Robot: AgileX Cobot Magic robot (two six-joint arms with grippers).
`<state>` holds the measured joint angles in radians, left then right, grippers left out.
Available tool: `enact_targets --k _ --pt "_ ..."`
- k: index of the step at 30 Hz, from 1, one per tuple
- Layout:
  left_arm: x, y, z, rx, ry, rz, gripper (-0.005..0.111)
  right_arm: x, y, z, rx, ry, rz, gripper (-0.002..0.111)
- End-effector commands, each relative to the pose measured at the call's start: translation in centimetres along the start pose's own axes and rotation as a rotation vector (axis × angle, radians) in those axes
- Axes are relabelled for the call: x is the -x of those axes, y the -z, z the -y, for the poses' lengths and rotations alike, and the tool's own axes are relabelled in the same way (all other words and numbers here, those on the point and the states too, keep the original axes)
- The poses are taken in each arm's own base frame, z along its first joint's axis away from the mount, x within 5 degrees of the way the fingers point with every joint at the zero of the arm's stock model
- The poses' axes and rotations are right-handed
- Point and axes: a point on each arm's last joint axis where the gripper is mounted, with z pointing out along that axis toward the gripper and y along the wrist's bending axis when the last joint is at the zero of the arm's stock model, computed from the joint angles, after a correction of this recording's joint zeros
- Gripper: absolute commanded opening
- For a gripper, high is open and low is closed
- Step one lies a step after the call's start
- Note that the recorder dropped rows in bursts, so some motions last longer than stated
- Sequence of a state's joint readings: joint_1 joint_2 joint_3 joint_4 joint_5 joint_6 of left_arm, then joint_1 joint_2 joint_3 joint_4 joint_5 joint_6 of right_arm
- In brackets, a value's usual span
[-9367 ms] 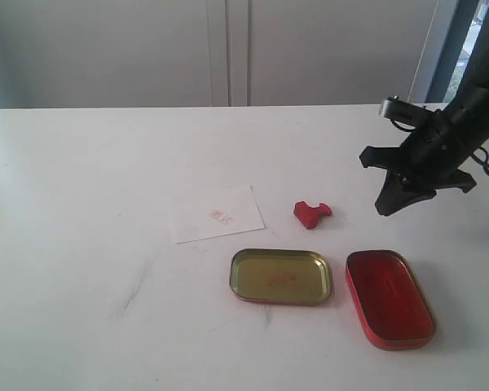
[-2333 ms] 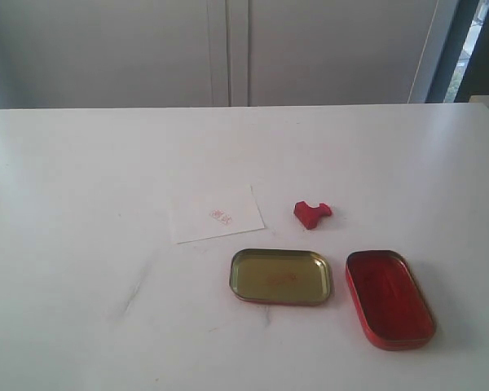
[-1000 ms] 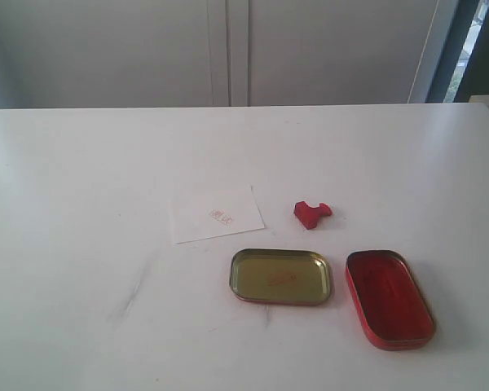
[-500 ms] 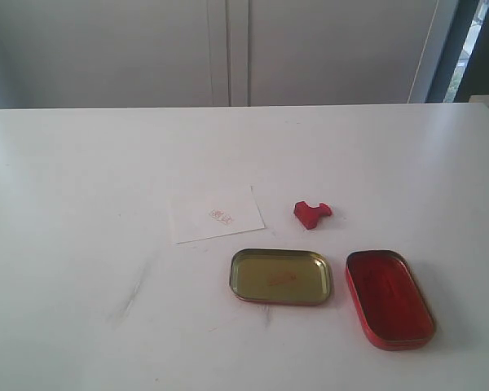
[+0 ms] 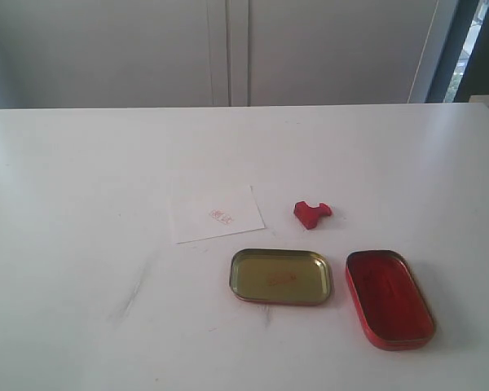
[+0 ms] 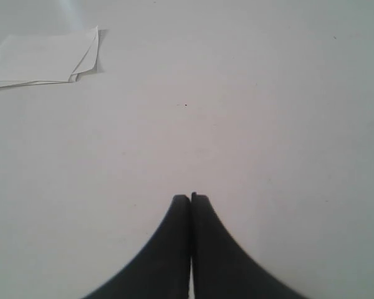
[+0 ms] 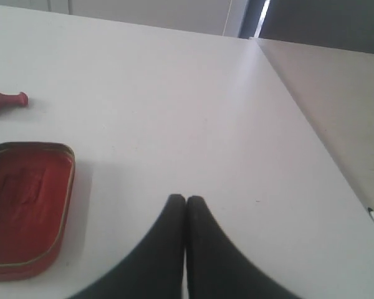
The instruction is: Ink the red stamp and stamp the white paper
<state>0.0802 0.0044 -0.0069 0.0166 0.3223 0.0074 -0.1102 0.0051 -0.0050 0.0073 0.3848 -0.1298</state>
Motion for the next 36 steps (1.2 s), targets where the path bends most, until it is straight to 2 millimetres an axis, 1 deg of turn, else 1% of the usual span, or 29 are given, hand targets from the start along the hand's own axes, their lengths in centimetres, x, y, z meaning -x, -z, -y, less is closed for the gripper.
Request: enact_targets --k 1,36 --pt "-0.29 -0.07 0.05 -0.003 0.003 -0.013 0.0 0.24 -0.01 0.06 -0.009 0.001 0.042 0.0" --pt "-0.27 -0.07 0.12 -0.017 -0.004 -0.011 0.0 0.24 -0.01 0.06 -0.009 0.001 0.042 0.0"
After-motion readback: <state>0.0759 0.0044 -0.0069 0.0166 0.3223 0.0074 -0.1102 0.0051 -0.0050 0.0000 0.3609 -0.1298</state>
